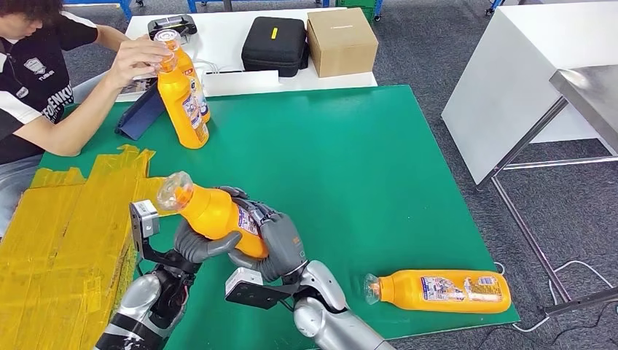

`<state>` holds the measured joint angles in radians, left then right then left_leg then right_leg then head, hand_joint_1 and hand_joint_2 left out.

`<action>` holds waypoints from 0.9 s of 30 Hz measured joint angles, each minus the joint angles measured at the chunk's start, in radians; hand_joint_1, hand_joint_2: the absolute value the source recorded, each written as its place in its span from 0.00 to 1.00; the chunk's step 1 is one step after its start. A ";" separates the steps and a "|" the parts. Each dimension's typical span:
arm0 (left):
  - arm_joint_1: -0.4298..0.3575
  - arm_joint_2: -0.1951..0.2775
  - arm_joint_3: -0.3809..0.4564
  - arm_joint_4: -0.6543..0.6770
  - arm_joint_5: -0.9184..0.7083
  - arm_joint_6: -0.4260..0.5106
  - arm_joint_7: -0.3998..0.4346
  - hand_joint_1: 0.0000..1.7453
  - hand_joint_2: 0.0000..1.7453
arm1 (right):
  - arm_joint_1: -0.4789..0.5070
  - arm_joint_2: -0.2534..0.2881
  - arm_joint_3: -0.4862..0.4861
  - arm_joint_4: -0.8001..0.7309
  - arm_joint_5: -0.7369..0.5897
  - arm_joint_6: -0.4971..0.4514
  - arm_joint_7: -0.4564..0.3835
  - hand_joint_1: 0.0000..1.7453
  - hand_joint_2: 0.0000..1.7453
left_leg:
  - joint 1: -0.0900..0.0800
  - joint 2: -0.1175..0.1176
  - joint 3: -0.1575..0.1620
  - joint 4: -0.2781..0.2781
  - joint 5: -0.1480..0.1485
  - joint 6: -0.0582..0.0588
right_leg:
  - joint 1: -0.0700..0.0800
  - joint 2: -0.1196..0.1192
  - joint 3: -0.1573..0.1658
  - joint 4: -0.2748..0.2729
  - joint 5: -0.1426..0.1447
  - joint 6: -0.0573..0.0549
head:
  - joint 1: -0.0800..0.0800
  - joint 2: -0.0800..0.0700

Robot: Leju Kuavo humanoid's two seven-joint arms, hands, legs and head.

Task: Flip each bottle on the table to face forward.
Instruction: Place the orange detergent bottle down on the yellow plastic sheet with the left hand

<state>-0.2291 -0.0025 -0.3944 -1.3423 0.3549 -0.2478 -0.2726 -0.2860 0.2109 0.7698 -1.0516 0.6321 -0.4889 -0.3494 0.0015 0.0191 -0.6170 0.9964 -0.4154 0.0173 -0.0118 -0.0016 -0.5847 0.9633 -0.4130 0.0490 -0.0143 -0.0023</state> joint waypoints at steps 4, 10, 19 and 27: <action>0.000 -0.010 0.005 -0.004 -0.016 0.030 -0.005 1.00 1.00 | 0.000 0.001 0.003 0.000 0.024 -0.031 0.002 1.00 1.00 | 0.000 0.000 0.000 0.000 0.000 0.000 | 0.000 0.000 0.000 0.000 0.000 0.000 | 0.000 0.000; 0.000 -0.017 0.008 -0.006 -0.037 0.053 -0.011 1.00 1.00 | 0.000 0.001 0.003 -0.002 0.029 -0.051 0.004 1.00 1.00 | 0.000 0.000 0.000 0.000 0.000 0.000 | 0.000 0.000 0.000 0.000 0.000 0.000 | 0.000 0.000; -0.004 -0.022 0.019 -0.028 -0.174 0.203 -0.039 1.00 1.00 | 0.016 -0.008 -0.003 -0.056 0.028 -0.118 -0.014 0.00 1.00 | 0.000 0.000 0.000 0.000 0.000 0.000 | 0.000 0.000 0.000 0.000 0.000 0.000 | 0.000 0.000; -0.081 0.003 0.158 -0.029 -0.403 0.467 -0.033 1.00 1.00 | 0.131 -0.039 -0.029 -0.335 0.047 -0.205 -0.125 0.00 1.00 | 0.001 -0.001 -0.001 0.000 0.001 -0.001 | 0.001 -0.002 -0.002 0.000 0.000 -0.001 | 0.000 0.000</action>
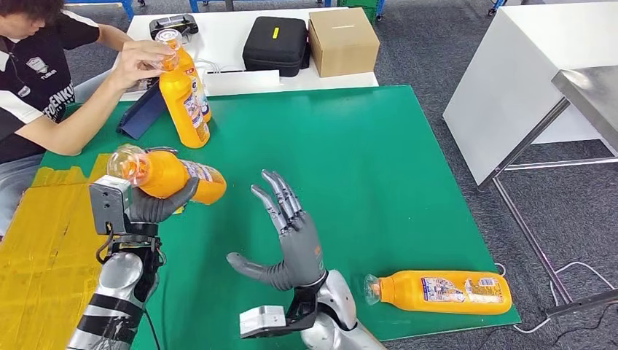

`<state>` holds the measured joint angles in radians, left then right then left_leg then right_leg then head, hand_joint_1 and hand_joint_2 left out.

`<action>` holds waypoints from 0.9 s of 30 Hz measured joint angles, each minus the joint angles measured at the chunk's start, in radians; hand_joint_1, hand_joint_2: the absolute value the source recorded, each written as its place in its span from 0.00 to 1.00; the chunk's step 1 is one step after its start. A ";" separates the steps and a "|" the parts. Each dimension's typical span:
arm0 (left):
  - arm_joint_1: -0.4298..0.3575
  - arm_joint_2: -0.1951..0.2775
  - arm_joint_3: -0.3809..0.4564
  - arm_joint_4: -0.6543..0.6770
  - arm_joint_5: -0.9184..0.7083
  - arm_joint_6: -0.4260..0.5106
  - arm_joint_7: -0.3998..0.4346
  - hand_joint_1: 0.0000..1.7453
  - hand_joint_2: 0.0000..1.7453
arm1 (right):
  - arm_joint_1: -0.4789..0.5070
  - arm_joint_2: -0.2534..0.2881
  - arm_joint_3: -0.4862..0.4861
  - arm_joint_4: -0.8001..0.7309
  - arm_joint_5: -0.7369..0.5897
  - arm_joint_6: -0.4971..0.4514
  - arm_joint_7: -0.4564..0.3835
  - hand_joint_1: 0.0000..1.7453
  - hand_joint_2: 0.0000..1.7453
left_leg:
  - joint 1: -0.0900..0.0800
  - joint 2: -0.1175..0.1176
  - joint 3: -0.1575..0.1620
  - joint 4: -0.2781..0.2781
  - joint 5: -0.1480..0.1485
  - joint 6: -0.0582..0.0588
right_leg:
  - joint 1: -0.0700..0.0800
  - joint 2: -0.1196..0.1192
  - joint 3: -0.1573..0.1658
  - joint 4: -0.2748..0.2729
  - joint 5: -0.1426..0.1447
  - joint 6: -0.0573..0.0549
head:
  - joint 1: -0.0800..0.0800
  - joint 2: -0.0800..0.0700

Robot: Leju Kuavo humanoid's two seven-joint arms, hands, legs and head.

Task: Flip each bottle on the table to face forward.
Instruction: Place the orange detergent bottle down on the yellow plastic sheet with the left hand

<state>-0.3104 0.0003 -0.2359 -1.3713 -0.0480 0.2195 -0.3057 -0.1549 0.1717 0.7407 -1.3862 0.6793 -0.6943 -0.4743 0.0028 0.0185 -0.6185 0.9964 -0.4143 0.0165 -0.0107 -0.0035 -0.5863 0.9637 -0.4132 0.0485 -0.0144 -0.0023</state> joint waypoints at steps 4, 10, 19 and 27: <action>-0.029 0.004 0.038 0.011 -0.061 0.049 0.002 1.00 1.00 | 0.028 -0.004 -0.026 -0.094 -0.006 -0.001 -0.026 0.00 1.00 | 0.000 0.001 0.000 0.000 0.000 0.000 | 0.000 0.001 0.000 0.000 0.000 0.000 | 0.000 0.000; -0.071 0.014 0.052 0.046 -0.399 0.264 0.034 1.00 1.00 | 0.038 -0.007 -0.043 -0.171 -0.027 -0.001 -0.028 0.00 1.00 | -0.001 0.001 0.000 0.000 0.000 0.000 | -0.001 0.001 0.000 0.000 0.000 0.000 | 0.000 0.000; -0.152 0.065 0.011 0.254 -1.386 0.260 0.418 1.00 1.00 | 0.038 -0.025 -0.053 -0.260 -0.006 0.003 0.029 0.00 1.00 | -0.001 0.001 0.000 0.000 0.000 0.000 | -0.001 0.001 0.000 0.000 0.000 0.000 | 0.000 0.000; -0.213 0.070 -0.026 0.462 -1.513 0.134 0.551 1.00 1.00 | 0.039 -0.048 -0.078 -0.309 0.032 0.039 0.089 0.00 1.00 | -0.001 0.001 0.000 0.000 0.000 0.000 | -0.001 0.002 0.000 0.000 0.001 0.000 | 0.000 0.000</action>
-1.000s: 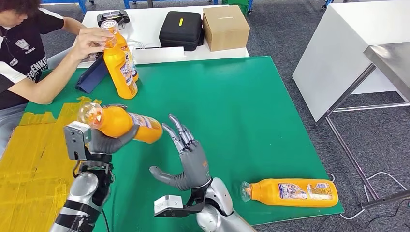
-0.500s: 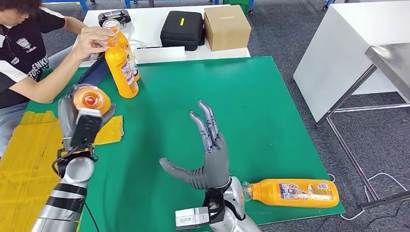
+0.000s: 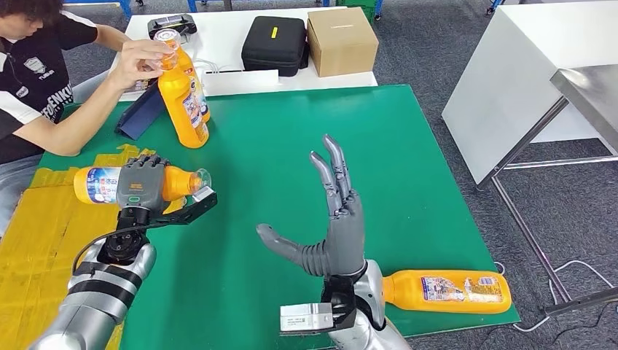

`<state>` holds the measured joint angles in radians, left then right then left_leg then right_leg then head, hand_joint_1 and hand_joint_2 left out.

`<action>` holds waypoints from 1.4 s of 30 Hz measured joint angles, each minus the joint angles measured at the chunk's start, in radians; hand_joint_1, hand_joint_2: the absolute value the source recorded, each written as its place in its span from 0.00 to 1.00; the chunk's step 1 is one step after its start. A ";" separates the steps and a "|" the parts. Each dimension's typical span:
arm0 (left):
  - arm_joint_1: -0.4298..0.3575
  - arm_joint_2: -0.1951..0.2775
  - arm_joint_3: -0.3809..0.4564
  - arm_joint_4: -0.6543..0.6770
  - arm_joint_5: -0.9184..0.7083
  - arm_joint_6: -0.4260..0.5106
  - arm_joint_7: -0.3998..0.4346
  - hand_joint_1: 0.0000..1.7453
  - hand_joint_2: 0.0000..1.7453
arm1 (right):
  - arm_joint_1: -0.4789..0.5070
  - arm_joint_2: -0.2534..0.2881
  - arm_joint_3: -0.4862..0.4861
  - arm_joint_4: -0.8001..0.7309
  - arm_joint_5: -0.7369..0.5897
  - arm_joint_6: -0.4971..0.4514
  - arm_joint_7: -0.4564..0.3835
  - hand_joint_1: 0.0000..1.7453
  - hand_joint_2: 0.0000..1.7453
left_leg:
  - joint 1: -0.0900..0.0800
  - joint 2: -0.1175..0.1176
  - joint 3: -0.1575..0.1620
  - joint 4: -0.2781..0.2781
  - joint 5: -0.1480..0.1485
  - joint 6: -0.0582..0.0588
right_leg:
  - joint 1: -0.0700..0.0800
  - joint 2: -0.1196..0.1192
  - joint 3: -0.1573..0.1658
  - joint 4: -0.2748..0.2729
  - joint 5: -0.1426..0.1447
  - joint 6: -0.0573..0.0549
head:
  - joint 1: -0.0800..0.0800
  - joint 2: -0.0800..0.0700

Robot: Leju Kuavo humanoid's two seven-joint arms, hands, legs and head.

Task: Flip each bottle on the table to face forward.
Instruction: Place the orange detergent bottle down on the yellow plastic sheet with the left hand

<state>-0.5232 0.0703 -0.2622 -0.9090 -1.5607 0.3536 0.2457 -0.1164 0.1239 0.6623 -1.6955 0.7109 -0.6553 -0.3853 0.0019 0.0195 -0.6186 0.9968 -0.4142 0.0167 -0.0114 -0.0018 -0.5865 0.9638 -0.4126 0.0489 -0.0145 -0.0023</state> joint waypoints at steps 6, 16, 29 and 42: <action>-0.060 0.003 -0.005 0.240 -0.004 -0.116 0.123 1.00 1.00 | 0.000 -0.007 -0.035 -0.009 0.022 0.041 0.034 0.00 1.00 | 0.000 0.001 0.000 0.000 0.000 0.000 | 0.000 0.000 0.000 0.000 0.000 0.000 | 0.000 0.000; -0.123 0.006 0.027 0.390 -0.006 -0.075 0.150 0.00 1.00 | -0.001 -0.009 -0.050 -0.007 0.034 0.064 0.046 0.00 1.00 | 0.000 -0.001 0.003 -0.001 0.001 0.000 | 0.000 -0.001 0.004 0.000 0.000 0.000 | 0.000 0.000; -0.094 0.011 0.164 0.388 0.089 0.119 -0.005 0.00 1.00 | 0.001 -0.015 -0.066 0.023 0.052 0.070 0.058 0.00 1.00 | 0.000 -0.001 0.003 0.000 0.001 0.000 | 0.000 -0.001 0.003 0.000 0.000 0.000 | 0.000 0.000; 0.146 -0.031 0.236 -0.075 0.679 0.025 -0.417 0.00 1.00 | 0.044 -0.066 -0.110 0.028 0.072 0.181 0.107 0.00 1.00 | 0.000 0.000 0.001 0.000 0.001 -0.001 | 0.000 -0.001 0.001 0.000 0.000 0.000 | 0.000 0.000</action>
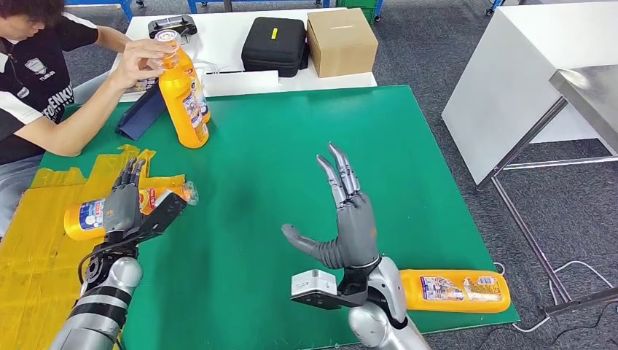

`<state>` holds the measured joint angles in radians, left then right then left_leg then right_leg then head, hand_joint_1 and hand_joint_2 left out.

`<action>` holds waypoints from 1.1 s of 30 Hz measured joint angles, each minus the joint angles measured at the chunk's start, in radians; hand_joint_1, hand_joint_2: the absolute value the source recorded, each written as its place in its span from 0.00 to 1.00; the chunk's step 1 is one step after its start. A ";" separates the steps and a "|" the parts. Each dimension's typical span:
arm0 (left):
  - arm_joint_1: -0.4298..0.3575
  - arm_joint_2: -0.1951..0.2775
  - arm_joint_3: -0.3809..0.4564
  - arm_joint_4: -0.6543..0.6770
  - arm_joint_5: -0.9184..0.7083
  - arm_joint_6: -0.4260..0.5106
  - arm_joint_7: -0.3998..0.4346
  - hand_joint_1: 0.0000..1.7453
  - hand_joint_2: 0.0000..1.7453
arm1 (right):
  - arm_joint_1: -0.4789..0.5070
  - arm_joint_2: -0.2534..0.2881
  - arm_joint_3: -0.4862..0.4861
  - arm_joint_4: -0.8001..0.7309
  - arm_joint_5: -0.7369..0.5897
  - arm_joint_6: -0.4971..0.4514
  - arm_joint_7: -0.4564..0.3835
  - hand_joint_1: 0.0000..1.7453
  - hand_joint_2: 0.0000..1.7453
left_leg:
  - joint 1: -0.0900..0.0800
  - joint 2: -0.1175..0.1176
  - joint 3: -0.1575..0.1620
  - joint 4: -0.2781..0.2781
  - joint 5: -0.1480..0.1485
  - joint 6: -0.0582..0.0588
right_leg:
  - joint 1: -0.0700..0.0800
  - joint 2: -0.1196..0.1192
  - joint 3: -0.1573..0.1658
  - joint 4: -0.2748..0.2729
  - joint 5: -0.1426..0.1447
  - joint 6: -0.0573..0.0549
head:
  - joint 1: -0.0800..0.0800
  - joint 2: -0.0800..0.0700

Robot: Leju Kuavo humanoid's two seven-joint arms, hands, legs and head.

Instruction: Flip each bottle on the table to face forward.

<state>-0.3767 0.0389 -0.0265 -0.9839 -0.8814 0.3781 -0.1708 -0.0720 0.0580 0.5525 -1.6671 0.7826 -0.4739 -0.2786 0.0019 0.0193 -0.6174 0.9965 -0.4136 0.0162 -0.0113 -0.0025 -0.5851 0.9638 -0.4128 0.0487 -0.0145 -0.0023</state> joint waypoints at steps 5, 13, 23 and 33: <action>0.159 0.000 0.000 -0.256 0.392 -0.219 -0.190 0.00 1.00 | 0.042 -0.081 -0.021 -0.013 -0.165 0.198 -0.056 0.00 1.00 | 0.000 0.000 0.000 0.000 -0.001 0.000 | 0.000 0.000 0.000 0.000 0.000 0.000 | 0.000 0.000; 0.336 0.015 -0.018 -0.501 0.560 -0.401 -0.288 0.00 1.00 | 0.121 -0.230 -0.146 -0.047 -0.324 0.461 -0.130 0.00 1.00 | -0.002 -0.001 -0.001 0.000 -0.002 0.001 | -0.002 0.000 -0.001 -0.001 -0.001 0.000 | 0.000 0.000; 0.368 0.013 -0.028 -0.545 0.634 -0.450 -0.328 0.00 1.00 | 0.290 -0.470 -0.278 -0.131 -0.267 0.528 -0.090 0.00 1.00 | -0.003 -0.004 0.000 0.000 -0.003 0.002 | -0.003 -0.002 0.000 -0.001 -0.001 0.001 | 0.000 0.000; 0.418 -0.003 -0.028 -0.593 0.638 -0.459 -0.324 0.00 1.00 | 0.457 -0.618 -0.386 -0.227 -0.145 0.466 0.049 0.00 1.00 | -0.004 -0.004 0.000 0.000 -0.004 0.003 | -0.003 -0.001 0.000 -0.001 -0.002 0.003 | 0.000 0.000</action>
<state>0.0414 0.0360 -0.0548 -1.5771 -0.2433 -0.0810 -0.4945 0.3851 -0.5601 0.1665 -1.8943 0.6378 -0.0076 -0.2299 -0.0018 0.0152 -0.6173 0.9965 -0.4172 0.0191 -0.0145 -0.0039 -0.5849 0.9629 -0.4149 0.0520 -0.0147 -0.0023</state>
